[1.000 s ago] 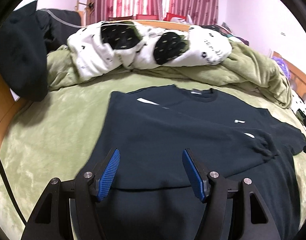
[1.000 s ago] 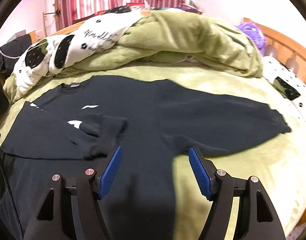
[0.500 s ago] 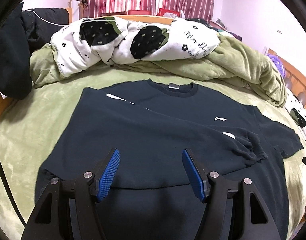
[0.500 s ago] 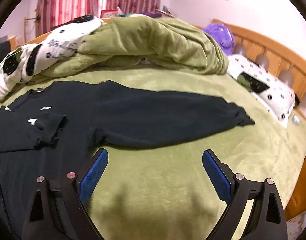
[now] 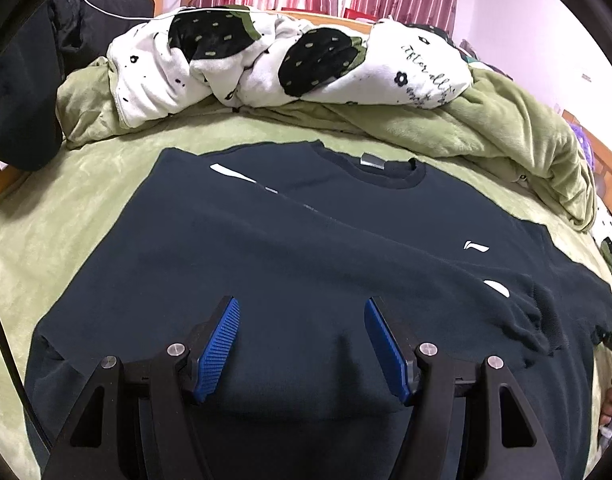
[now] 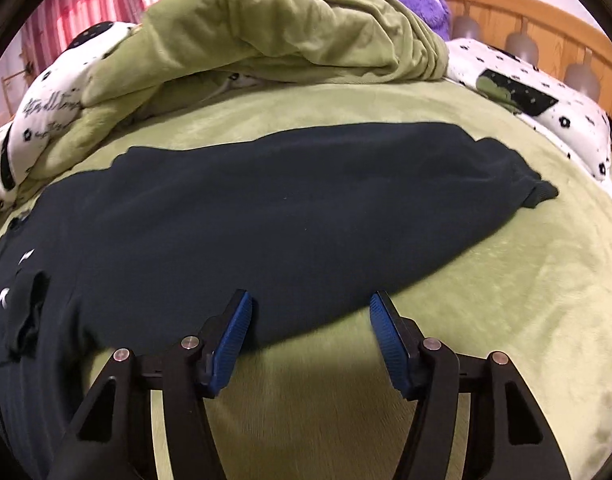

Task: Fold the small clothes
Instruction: 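Move the right gripper to the other sleeve cuff and close on it, then fold the held sleeve across the body with the right gripper and open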

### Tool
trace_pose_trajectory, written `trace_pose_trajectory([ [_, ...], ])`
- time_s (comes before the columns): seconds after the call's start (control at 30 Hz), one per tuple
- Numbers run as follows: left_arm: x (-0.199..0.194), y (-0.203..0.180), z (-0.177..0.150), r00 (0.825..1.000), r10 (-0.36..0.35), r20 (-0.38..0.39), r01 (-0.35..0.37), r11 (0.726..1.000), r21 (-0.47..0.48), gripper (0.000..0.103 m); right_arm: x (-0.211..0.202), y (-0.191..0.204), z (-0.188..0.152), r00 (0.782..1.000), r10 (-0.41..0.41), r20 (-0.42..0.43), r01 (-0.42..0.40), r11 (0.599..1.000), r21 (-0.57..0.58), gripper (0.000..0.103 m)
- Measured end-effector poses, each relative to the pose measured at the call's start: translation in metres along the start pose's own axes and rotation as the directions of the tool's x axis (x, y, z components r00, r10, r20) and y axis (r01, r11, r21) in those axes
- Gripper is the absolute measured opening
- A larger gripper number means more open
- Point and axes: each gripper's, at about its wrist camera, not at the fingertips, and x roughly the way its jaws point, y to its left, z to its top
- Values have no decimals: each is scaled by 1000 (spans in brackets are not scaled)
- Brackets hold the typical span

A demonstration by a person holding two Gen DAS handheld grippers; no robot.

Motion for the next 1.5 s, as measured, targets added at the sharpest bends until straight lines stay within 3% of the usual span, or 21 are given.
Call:
trace_pose_trajectory([
  [0.1, 5, 1, -2, 1000, 12, -3, -12, 1000, 3, 63, 10, 2, 5, 1000, -13, -5, 13, 1000, 20, 55],
  [0.13, 6, 3, -3, 1000, 11, -10, -11, 1000, 0, 63, 11, 3, 8, 1000, -16, 4, 16, 1000, 20, 48],
  [0.17, 6, 3, -3, 1000, 10, -12, -10, 1000, -2, 63, 11, 4, 10, 1000, -26, 15, 26, 1000, 16, 28],
  [0.2, 5, 5, -3, 1000, 13, -14, -13, 1000, -2, 63, 12, 4, 13, 999, -31, 21, 31, 999, 14, 15],
  [0.27, 1, 9, -2, 1000, 17, -12, -17, 1000, 5, 63, 12, 5, 19, 1000, -16, 24, 16, 1000, 8, 11],
  [0.43, -22, 22, 10, 999, 44, 22, -45, 997, 57, 63, -23, 25, 36, 990, -43, 134, 49, 998, -44, 10],
  [0.57, -46, 44, 22, 997, 59, 52, -62, 996, 59, 63, -62, 54, 53, 982, 10, 190, 2, 998, -62, 9],
  [0.83, -75, 100, 25, 994, 94, 55, -98, 994, 57, 63, -140, 171, 52, 938, 172, 299, -118, 974, -192, 9],
  [1.0, -69, 129, 18, 996, 81, 26, -81, 997, 4, 63, -148, 251, 23, 930, 285, 232, -217, 935, -279, 9],
  [1.2, -51, 144, 8, 996, 83, -8, -83, 997, -5, 63, -111, 321, -32, 950, 302, 85, -253, 897, -362, 9],
  [1.43, -42, 146, 6, 997, 68, -21, -68, 997, -19, 63, -77, 333, -72, 961, 275, -13, -258, 885, -388, 12],
  [1.5, -42, 143, 5, 997, 73, -21, -73, 997, -10, 63, -72, 328, -74, 959, 281, -35, -272, 882, -385, 20],
])
